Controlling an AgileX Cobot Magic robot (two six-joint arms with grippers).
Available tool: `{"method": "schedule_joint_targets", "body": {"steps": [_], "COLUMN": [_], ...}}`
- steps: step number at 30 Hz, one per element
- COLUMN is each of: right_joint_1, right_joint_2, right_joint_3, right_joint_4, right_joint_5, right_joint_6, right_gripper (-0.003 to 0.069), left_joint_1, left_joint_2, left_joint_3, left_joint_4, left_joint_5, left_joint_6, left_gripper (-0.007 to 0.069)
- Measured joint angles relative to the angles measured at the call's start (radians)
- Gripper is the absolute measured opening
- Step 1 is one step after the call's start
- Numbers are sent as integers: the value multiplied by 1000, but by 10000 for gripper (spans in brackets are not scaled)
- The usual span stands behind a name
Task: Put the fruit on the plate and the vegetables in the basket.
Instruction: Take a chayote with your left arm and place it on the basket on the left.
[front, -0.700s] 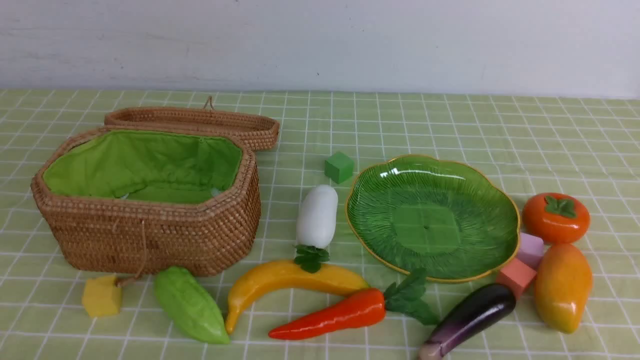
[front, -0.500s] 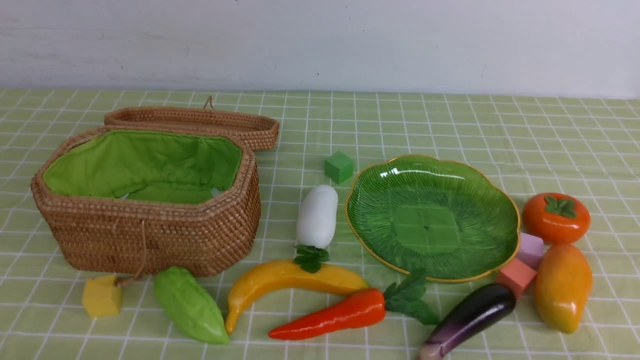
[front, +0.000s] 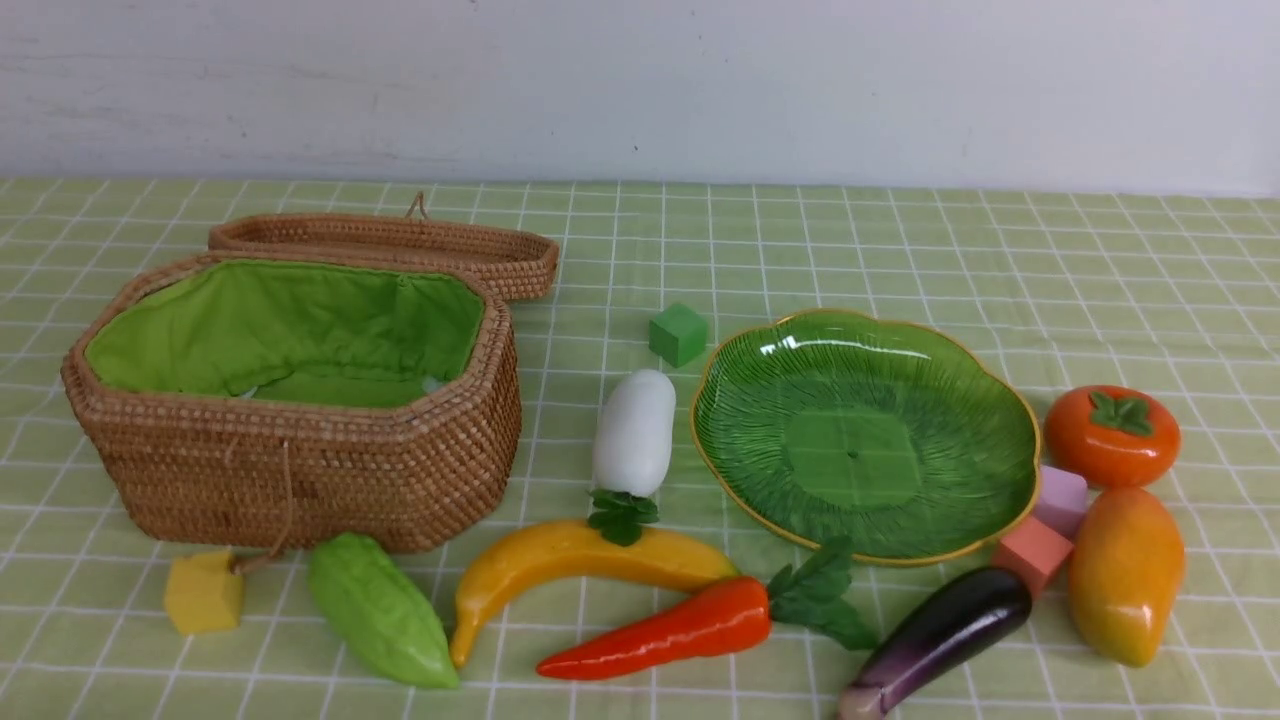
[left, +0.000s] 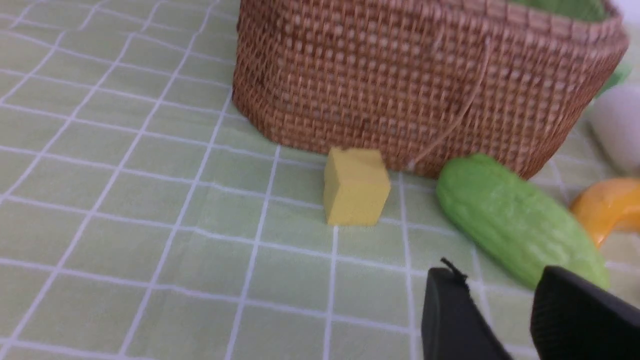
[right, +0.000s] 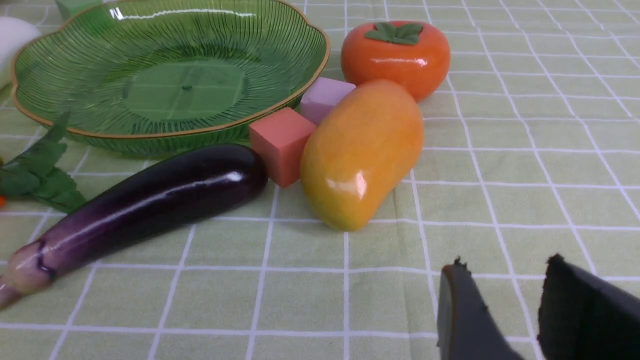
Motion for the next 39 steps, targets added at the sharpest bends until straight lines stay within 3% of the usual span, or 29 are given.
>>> {"method": "schedule_joint_targets", "body": {"steps": [10,14,17,22,24,28,34,36,39], "right_joint_1": [0,0,0,0,0,0,8,22,73], "right_joint_2": [0,0,0,0,0,0,21,52,163], "right_joint_3": [0,0,9,9,9,9,-153,-225,-437], "right_joint_4": [-17,-28,46,237,320,355,362,362,380], "right_joint_5": [1,-17,-77,-182,-228,-285,-73,19,243], "right_joint_6": [0,3,60,198,264,282,241,188,12], "right_gripper": [242,242,242,242,242,239,152,120,43], "left_joint_1": [0,0,0,0,0,0,0,0,0], "left_joint_2": [0,0,0,0,13,104,356,427,588], "left_joint_3": [0,0,-6,-98,-168,-267,-464,-511,-599], "left_joint_4": [-424,-494,-510,-486,-481,-474,-462,-461,-454], "left_joint_5": [-301,-336,-331,-240,-167,-34,222,281,381], "left_joint_6": [-177,-182,-183,-145,-104,-17,138,176,252], "left_gripper": [239,239,232,99,-10,-13,-13,-13,-13]}}
